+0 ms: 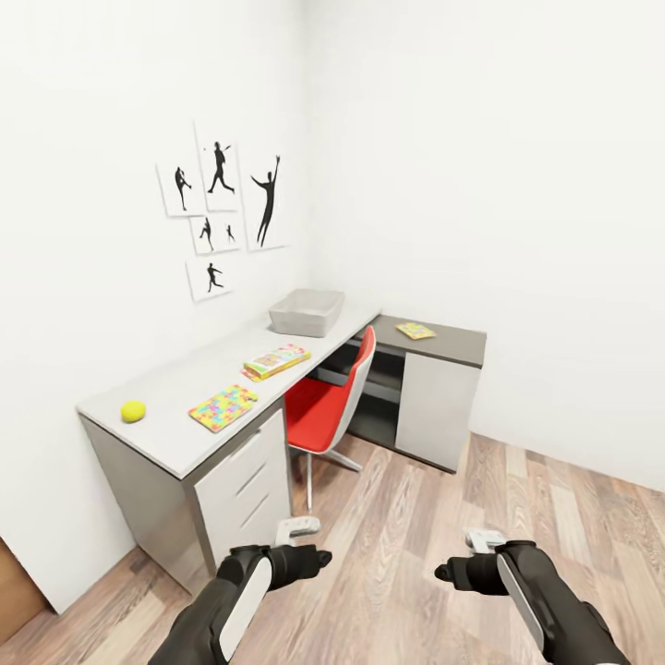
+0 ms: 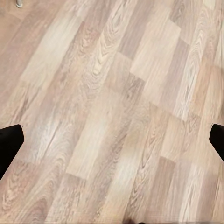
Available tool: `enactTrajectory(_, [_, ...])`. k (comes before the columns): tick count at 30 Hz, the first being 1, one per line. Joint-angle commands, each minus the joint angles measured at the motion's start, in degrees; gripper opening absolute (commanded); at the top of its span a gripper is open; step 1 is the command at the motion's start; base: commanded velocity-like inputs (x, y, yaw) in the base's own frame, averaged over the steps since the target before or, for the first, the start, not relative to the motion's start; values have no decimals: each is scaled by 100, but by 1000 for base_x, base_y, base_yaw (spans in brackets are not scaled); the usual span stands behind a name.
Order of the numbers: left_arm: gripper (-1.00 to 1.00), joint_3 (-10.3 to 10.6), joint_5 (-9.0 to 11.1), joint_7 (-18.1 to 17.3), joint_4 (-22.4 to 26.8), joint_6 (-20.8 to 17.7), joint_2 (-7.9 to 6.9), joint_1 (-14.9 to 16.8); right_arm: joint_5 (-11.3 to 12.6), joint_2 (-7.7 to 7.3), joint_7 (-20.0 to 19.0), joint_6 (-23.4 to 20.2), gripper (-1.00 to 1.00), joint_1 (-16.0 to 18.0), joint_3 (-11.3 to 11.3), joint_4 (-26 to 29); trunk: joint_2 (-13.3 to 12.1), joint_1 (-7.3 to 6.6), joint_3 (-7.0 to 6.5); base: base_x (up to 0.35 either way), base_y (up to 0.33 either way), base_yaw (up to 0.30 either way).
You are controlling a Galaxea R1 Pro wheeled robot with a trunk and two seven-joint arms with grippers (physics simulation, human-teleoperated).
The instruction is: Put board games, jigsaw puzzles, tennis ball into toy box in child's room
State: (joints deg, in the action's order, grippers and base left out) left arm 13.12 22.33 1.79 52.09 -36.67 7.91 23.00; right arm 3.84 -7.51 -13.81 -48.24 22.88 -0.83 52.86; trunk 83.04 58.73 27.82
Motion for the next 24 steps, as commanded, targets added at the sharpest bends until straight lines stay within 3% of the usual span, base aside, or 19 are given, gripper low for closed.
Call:
enactTrajectory(1, [100, 5, 32, 18, 8, -19, -1, 1, 37, -5, 4, -29, 100, 4, -8, 5, 4, 0, 10, 0, 0, -279])
enactTrajectory(24, [100, 7, 26, 23, 3, 9, 0, 1, 49, -6, -4, -28, 100, -2, -53, -11, 4, 0, 99, 0, 0, -273])
